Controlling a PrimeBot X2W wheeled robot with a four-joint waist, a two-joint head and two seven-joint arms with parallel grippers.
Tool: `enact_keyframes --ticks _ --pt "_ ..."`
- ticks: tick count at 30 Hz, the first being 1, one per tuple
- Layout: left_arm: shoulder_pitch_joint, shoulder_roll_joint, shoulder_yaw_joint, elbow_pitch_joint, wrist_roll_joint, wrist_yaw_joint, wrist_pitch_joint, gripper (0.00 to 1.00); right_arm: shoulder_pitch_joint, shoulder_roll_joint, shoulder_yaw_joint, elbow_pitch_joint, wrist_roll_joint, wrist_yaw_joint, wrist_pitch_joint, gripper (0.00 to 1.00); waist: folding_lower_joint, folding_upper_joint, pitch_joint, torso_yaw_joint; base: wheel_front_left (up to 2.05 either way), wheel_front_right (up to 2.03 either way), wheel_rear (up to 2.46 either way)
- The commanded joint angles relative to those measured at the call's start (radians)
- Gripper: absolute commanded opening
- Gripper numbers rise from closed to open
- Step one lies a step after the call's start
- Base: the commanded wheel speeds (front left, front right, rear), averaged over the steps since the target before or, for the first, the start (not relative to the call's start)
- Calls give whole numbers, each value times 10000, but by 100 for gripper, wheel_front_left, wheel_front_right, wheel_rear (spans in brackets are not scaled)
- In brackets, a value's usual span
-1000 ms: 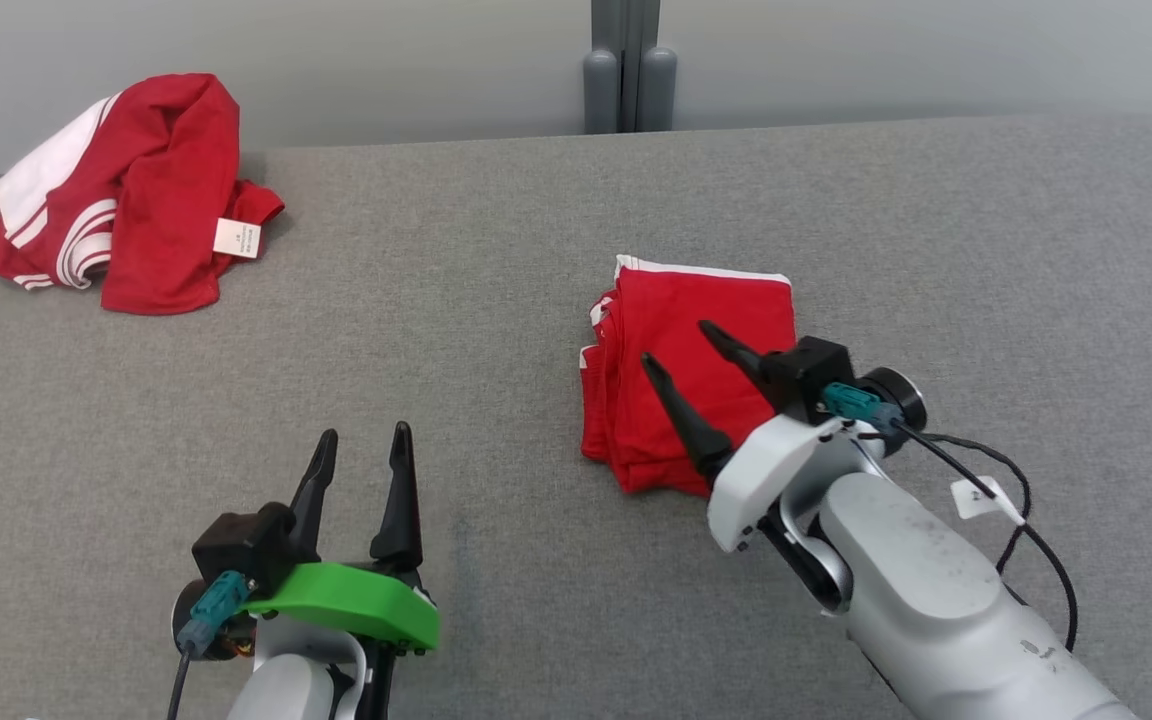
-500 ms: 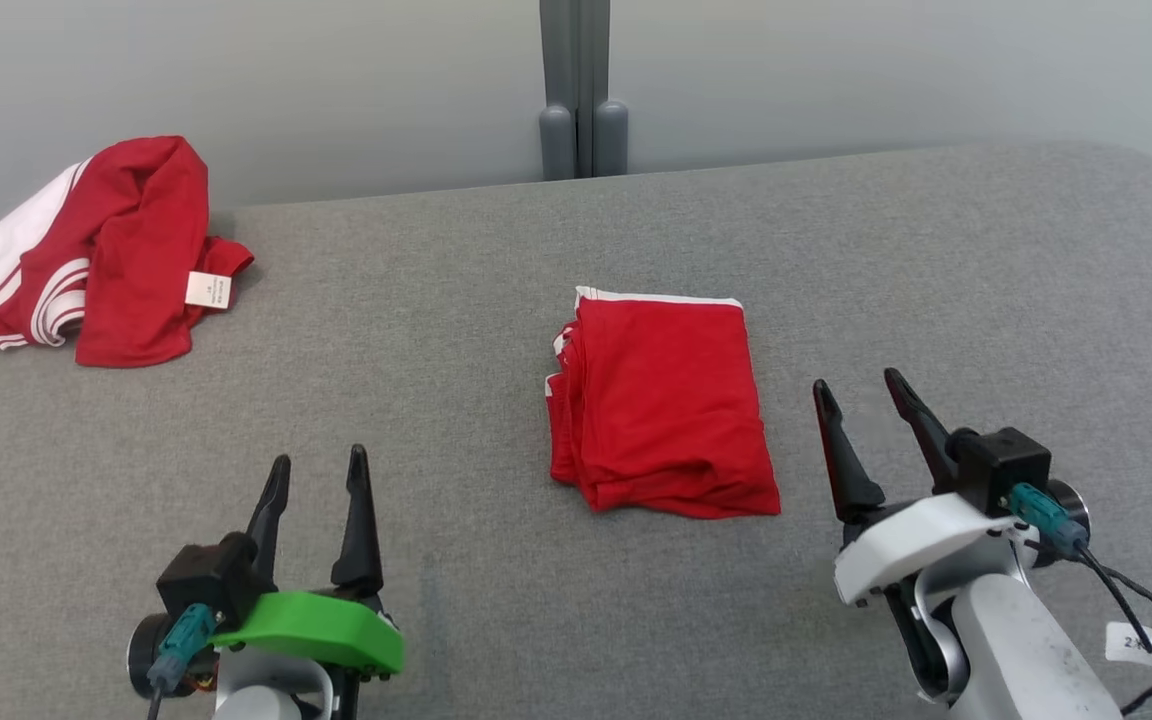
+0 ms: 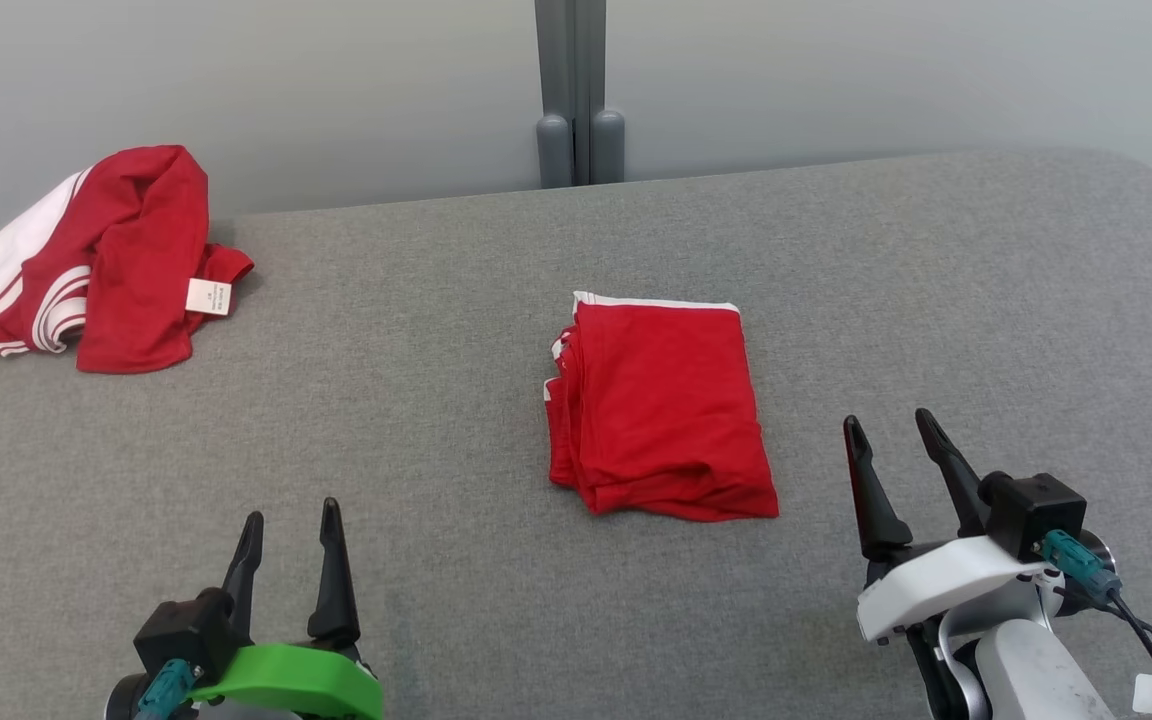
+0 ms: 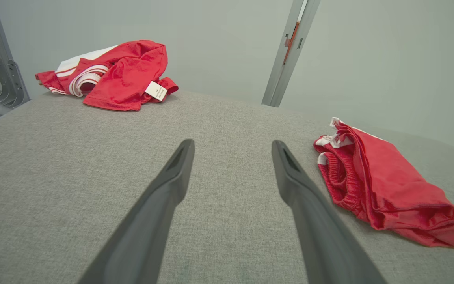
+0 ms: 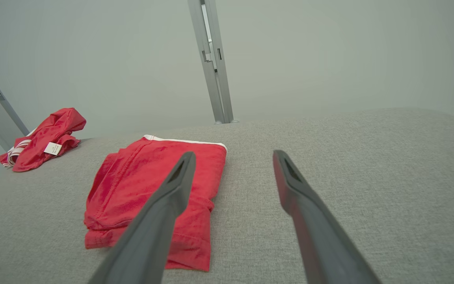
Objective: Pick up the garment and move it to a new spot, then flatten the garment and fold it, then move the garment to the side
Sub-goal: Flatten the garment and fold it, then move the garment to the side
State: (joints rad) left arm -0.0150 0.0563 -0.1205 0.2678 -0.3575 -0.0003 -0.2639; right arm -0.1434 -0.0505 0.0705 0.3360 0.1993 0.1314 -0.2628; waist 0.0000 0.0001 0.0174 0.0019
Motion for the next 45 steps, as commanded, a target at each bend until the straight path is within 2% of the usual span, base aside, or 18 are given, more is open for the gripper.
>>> enact_keyframes --ticks 1,15,20,24,28,35,45 --pt "134 3 64 -6 99 -44 -7 100 108 -3 -3 -26 55 -15 -27 100 0 -1 -1 18 0 0 0" --pt "9 -52 125 -2 204 -89 -7 100 -111 -3 -39 180 -28 -15 -27 100 0 -1 121 116 0 0 0" --pt "-151 -54 2 -52 62 -58 -7 100 -809 -6 -327 519 -456 -15 45 100 0 -1 282 255 0 0 0" --pt "-266 -50 -150 -78 -74 17 -7 100 -1714 -99 -603 693 -1029 -15 602 100 0 -1 427 441 0 0 0" --pt "-357 -50 -319 -42 -204 58 -7 100 -2572 -346 -664 1160 -913 -15 1516 100 0 -1 580 729 0 0 0" --pt "-546 -49 -588 -57 -397 109 -7 100 -3599 -791 -272 2713 -108 -15 3507 100 0 -1 956 1390 0 0 0" --pt "-644 -50 -827 -135 -463 181 -7 100 -4095 -1237 522 4602 867 -15 4736 100 0 -1 1408 2198 0 0 0"
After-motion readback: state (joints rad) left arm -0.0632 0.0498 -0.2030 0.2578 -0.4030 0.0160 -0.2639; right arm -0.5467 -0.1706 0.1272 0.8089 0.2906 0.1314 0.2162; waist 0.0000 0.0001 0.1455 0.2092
